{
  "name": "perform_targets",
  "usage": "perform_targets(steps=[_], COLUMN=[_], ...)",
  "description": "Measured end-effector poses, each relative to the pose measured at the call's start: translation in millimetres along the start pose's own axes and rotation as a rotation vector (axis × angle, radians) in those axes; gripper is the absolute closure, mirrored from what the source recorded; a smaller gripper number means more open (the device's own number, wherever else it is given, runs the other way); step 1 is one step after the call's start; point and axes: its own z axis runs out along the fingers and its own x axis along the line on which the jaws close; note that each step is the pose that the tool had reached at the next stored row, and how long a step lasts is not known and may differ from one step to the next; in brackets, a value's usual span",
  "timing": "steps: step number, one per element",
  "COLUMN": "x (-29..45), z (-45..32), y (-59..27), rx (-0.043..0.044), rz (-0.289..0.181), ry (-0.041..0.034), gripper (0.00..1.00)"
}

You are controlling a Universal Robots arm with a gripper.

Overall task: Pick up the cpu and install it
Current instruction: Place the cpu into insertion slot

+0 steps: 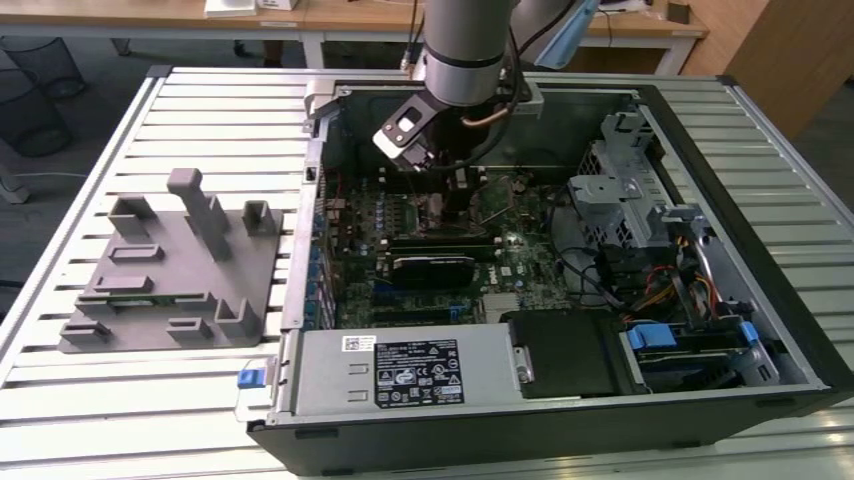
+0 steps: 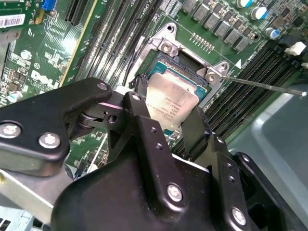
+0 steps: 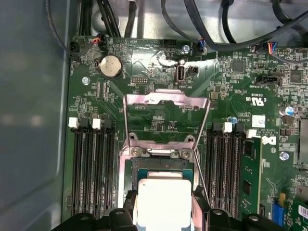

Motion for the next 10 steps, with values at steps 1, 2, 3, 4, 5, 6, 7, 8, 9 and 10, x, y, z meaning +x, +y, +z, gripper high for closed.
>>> perform_targets(steps=[1, 2, 3, 4, 5, 6, 7, 8, 9, 10], x=[0.0, 0.0, 0.0, 0.0, 0.0, 0.0, 0.0, 0.1, 0.1, 0.1], z=[0.6, 1.3, 2.1, 2.9, 3.8, 4.7, 5.7, 6.8, 7.7, 8.6], y=[0.4, 0.7, 0.9, 1.1, 1.2, 1.2, 1.3, 1.3, 1.3, 1.3], rx=[0.0, 0.0, 0.0, 0.0, 0.0, 0.0, 0.0001, -0.0001, 0.0, 0.0], rz=[0.0, 0.0, 0.0, 0.0, 0.0, 0.0, 0.0, 0.0, 0.0, 0.0], ry=[0.0001, 0.0, 0.0, 0.0, 0.0, 0.0, 0.0, 0.0001, 0.0001, 0.0001], gripper=[0.47, 0.47, 0.47, 0.47, 0.47, 0.47, 0.47, 0.47, 0.47, 0.47])
